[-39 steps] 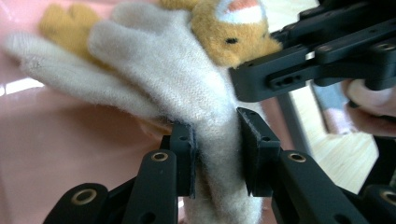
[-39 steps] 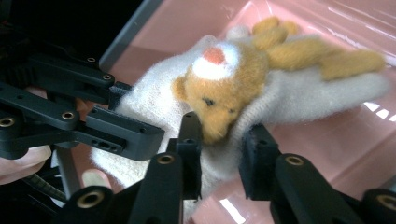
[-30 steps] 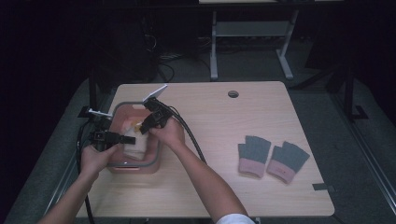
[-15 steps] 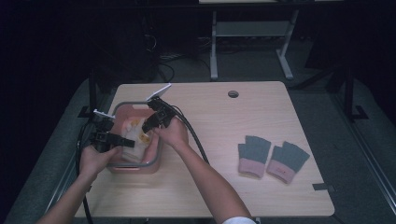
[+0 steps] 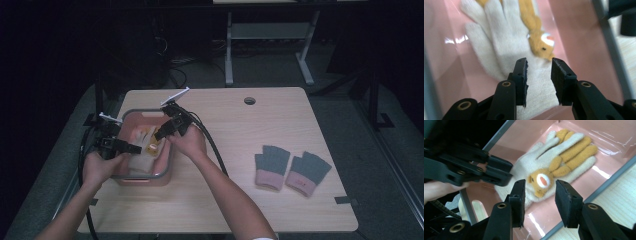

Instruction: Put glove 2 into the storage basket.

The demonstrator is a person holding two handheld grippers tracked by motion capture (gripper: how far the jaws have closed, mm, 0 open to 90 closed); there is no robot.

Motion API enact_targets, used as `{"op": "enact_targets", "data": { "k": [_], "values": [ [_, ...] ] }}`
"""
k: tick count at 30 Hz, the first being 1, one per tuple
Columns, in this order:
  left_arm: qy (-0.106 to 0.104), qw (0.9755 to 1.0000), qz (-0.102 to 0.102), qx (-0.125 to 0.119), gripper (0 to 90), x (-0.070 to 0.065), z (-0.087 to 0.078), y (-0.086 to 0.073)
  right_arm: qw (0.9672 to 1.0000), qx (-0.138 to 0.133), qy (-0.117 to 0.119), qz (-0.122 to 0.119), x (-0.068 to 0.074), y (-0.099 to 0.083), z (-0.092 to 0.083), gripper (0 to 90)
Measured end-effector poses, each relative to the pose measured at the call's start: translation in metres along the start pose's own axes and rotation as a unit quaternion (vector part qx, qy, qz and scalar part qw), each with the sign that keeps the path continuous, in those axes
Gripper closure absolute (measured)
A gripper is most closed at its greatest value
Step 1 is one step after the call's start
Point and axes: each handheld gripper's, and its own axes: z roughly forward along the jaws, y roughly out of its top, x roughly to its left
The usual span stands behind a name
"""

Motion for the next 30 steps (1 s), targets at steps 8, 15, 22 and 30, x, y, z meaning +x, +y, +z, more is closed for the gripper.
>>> {"op": "enact_targets", "data": {
  "k": [8, 15, 22, 30],
  "values": [
    [0.03, 0.9984, 0.022, 0.043, 66.7, -0.002, 0.012, 0.001, 1.0, -0.006, 0.002, 0.001, -0.002, -0.003, -0.009, 59.5],
    [0.012, 0.9995, 0.028, 0.006, 63.8, -0.005, -0.002, 0.001, 0.9999, -0.012, -0.001, -0.005, -0.001, -0.005, -0.017, 58.4],
    [-0.01, 0.9986, 0.041, -0.033, 59.5, -0.017, -0.015, 0.004, 0.9997, -0.021, -0.007, -0.006, -0.003, -0.009, -0.027, 57.3],
    [-0.02, 0.9969, 0.054, -0.053, 54.6, -0.03, -0.019, 0.006, 0.9993, -0.03, -0.023, -0.009, -0.007, -0.016, -0.042, 55.4]
  ]
}}
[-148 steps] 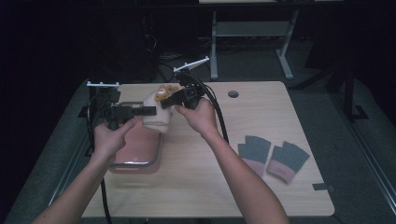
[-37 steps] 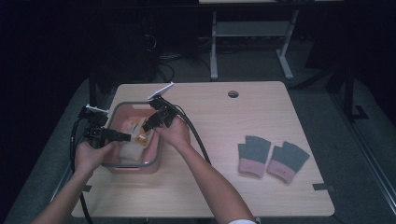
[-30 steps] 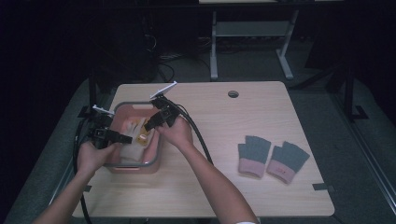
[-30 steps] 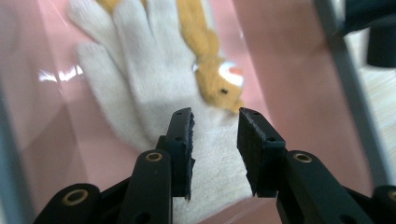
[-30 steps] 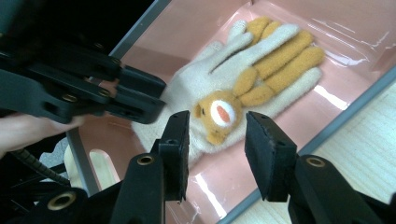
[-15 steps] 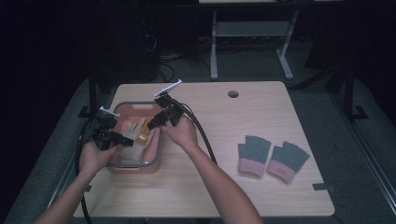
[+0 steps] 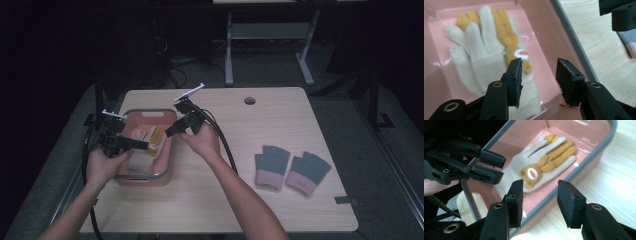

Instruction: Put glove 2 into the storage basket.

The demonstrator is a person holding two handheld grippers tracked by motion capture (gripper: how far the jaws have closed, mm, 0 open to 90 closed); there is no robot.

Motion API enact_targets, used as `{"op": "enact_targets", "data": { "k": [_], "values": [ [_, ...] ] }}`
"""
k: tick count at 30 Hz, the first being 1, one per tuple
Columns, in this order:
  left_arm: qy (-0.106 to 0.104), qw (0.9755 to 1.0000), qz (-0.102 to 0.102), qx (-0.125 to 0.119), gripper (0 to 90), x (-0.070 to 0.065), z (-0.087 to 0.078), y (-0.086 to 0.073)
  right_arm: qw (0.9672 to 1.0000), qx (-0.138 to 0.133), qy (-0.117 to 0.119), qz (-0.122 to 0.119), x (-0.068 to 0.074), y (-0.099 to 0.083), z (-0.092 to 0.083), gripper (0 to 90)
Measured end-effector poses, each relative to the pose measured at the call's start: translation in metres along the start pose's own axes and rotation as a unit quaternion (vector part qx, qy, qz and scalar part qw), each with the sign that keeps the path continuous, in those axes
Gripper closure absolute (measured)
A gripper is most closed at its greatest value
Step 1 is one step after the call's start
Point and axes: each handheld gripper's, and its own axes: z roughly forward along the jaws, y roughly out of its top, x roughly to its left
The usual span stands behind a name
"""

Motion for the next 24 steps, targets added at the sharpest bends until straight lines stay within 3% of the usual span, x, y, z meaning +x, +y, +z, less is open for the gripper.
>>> {"op": "enact_targets", "data": {
  "k": [24],
  "values": [
    [-0.025, 0.9988, 0.035, -0.024, 46.3, -0.043, 0.005, 0.015, 0.9983, -0.021, -0.054, 0.001, -0.026, -0.032, -0.057, 47.6]
  ]
}}
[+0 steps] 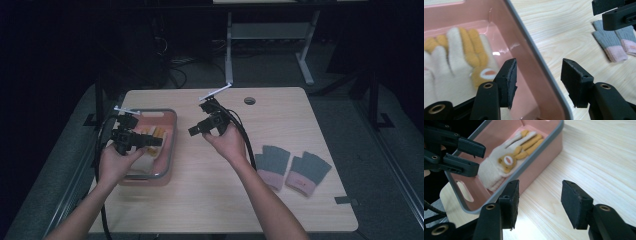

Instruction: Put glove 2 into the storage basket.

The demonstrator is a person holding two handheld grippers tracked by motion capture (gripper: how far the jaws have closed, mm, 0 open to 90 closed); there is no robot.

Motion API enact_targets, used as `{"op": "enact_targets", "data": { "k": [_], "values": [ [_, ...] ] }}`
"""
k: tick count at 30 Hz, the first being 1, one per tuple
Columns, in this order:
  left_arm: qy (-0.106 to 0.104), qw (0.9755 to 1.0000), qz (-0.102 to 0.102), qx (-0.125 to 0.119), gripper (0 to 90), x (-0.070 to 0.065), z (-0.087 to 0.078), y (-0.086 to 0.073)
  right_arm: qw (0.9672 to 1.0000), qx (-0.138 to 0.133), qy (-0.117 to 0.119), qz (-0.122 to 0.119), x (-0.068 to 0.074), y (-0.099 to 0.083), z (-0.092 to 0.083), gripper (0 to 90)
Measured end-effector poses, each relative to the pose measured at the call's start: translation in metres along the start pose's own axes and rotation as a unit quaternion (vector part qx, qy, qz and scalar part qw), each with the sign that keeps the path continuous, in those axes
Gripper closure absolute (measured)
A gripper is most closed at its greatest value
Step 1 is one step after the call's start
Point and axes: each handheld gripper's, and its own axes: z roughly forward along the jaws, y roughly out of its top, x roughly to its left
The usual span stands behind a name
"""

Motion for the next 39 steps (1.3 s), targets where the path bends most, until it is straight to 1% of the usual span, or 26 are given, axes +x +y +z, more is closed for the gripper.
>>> {"op": "enact_targets", "data": {
  "k": [2, 5, 6, 8, 11, 14, 16, 17, 20, 25, 26, 27, 28, 29, 30, 35, 37, 38, 39],
  "values": [
    [-0.002, 1.0, -0.001, -0.005, 45.8, -0.005, 0.002, 0.001, 1.0, 0.0, -0.002, 0.002, -0.003, -0.003, -0.005, 46.8],
    [-0.005, 1.0, 0.006, -0.004, 45.0, -0.01, 0.004, 0.003, 0.9999, -0.006, -0.008, 0.003, -0.008, -0.008, -0.013, 46.0],
    [-0.007, 0.9999, 0.005, -0.006, 44.7, -0.012, 0.005, 0.003, 0.9999, -0.008, -0.009, 0.005, -0.01, -0.009, -0.015, 45.8],
    [-0.009, 0.9999, 0.012, -0.003, 44.0, -0.016, 0.007, 0.004, 0.9998, -0.01, -0.012, 0.007, -0.014, -0.013, -0.02, 45.3],
    [-0.014, 0.9997, 0.017, -0.007, 43.2, -0.023, 0.01, 0.006, 0.9997, -0.009, -0.02, 0.007, -0.019, -0.017, -0.027, 45.0],
    [-0.016, 0.9995, 0.027, -0.006, 43.1, -0.029, 0.011, 0.008, 0.9996, -0.01, -0.024, 0.011, -0.024, -0.021, -0.034, 44.7],
    [-0.017, 0.9994, 0.027, -0.009, 42.8, -0.033, 0.013, 0.009, 0.9995, -0.012, -0.027, 0.009, -0.027, -0.024, -0.038, 44.5],
    [-0.018, 0.9993, 0.03, -0.008, 42.7, -0.035, 0.014, 0.009, 0.9995, -0.011, -0.029, 0.011, -0.029, -0.025, -0.041, 44.5],
    [-0.022, 0.9992, 0.032, -0.013, 42.2, -0.04, 0.016, 0.01, 0.9993, -0.014, -0.031, 0.013, -0.033, -0.029, -0.047, 44.4],
    [-0.027, 0.9986, 0.044, -0.012, 41.6, -0.049, 0.019, 0.011, 0.9989, -0.018, -0.038, 0.021, -0.04, -0.038, -0.058, 44.0],
    [-0.029, 0.9985, 0.043, -0.013, 41.5, -0.051, 0.021, 0.011, 0.9988, -0.019, -0.039, 0.023, -0.042, -0.04, -0.06, 43.9],
    [-0.03, 0.9983, 0.048, -0.009, 41.3, -0.052, 0.021, 0.011, 0.9987, -0.019, -0.041, 0.024, -0.044, -0.042, -0.062, 43.9],
    [-0.031, 0.9983, 0.047, -0.011, 41.2, -0.055, 0.023, 0.012, 0.9986, -0.021, -0.042, 0.023, -0.046, -0.044, -0.064, 43.5],
    [-0.032, 0.9981, 0.051, -0.009, 40.8, -0.056, 0.024, 0.012, 0.9985, -0.018, -0.044, 0.028, -0.048, -0.045, -0.066, 42.9],
    [-0.034, 0.9981, 0.049, -0.013, 40.5, -0.058, 0.025, 0.012, 0.9984, -0.018, -0.045, 0.03, -0.05, -0.047, -0.068, 42.9],
    [-0.039, 0.9974, 0.059, -0.01, 39.4, -0.066, 0.031, 0.014, 0.9977, -0.022, -0.055, 0.032, -0.058, -0.054, -0.078, 42.0],
    [-0.039, 0.9971, 0.065, -0.01, 38.8, -0.069, 0.034, 0.014, 0.9975, -0.019, -0.058, 0.035, -0.06, -0.057, -0.082, 41.6],
    [-0.041, 0.9972, 0.061, -0.013, 38.4, -0.071, 0.035, 0.014, 0.9973, -0.02, -0.06, 0.036, -0.062, -0.059, -0.084, 41.5],
    [-0.044, 0.9968, 0.067, -0.012, 38.1, -0.073, 0.037, 0.014, 0.9971, -0.02, -0.064, 0.037, -0.063, -0.061, -0.086, 41.3]
  ]
}}
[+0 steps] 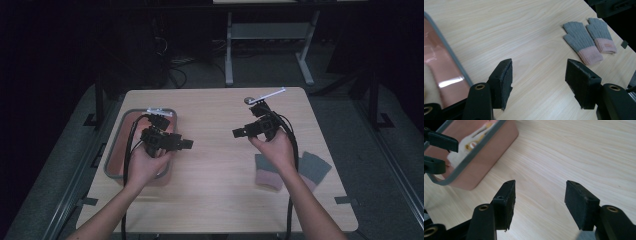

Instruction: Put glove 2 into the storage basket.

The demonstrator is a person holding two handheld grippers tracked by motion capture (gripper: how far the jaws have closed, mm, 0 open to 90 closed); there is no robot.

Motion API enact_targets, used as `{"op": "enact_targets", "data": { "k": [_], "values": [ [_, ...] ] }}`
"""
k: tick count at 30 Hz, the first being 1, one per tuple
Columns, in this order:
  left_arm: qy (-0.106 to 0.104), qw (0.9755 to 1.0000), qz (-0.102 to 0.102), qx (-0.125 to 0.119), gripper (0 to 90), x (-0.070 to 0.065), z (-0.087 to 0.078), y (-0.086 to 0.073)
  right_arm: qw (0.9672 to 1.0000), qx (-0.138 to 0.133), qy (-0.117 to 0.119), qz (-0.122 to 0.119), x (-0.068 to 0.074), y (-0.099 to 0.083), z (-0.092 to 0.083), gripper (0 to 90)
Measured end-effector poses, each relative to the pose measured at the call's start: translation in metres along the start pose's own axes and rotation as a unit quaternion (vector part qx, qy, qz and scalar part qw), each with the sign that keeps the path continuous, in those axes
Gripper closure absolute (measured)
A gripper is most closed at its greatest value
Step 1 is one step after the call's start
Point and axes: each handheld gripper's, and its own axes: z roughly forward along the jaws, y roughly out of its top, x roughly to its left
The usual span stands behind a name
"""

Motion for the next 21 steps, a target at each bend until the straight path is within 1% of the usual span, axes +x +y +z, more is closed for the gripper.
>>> {"op": "enact_targets", "data": {
  "k": [4, 7, 8, 12, 14, 17, 19, 21],
  "values": [
    [-0.004, 1.0, 0.005, -0.001, 36.9, -0.009, 0.005, 0.001, 1.0, 0.001, -0.008, -0.001, -0.007, -0.007, -0.006, 40.4],
    [-0.008, 0.9999, 0.011, -0.002, 36.3, -0.015, 0.009, 0.002, 0.9999, -0.001, -0.012, 0.003, -0.011, -0.013, -0.01, 39.7],
    [-0.01, 0.9999, 0.01, -0.004, 36.1, -0.016, 0.01, 0.002, 0.9999, 0.004, -0.013, 0.004, -0.013, -0.015, -0.011, 39.2],
    [-0.016, 0.9998, 0.01, -0.009, 35.5, -0.022, 0.015, 0.003, 0.9998, 0.001, -0.019, 0.003, -0.019, -0.021, -0.018, 38.9],
    [-0.018, 0.9997, 0.014, -0.009, 35.1, -0.024, 0.017, 0.003, 0.9998, 0.001, -0.021, 0.003, -0.023, -0.025, -0.02, 38.5],
    [-0.02, 0.9996, 0.014, -0.011, 34.6, -0.028, 0.021, 0.004, 0.9997, 0.0, -0.022, 0.009, -0.028, -0.031, -0.024, 37.9],
    [-0.023, 0.9995, 0.02, -0.01, 34.3, -0.031, 0.024, 0.004, 0.9997, -0.002, -0.023, 0.009, -0.032, -0.036, -0.025, 37.5],
    [-0.025, 0.9994, 0.018, -0.011, 33.9, -0.034, 0.026, 0.004, 0.9996, -0.001, -0.026, 0.011, -0.035, -0.041, -0.027, 37.1]
  ]
}}
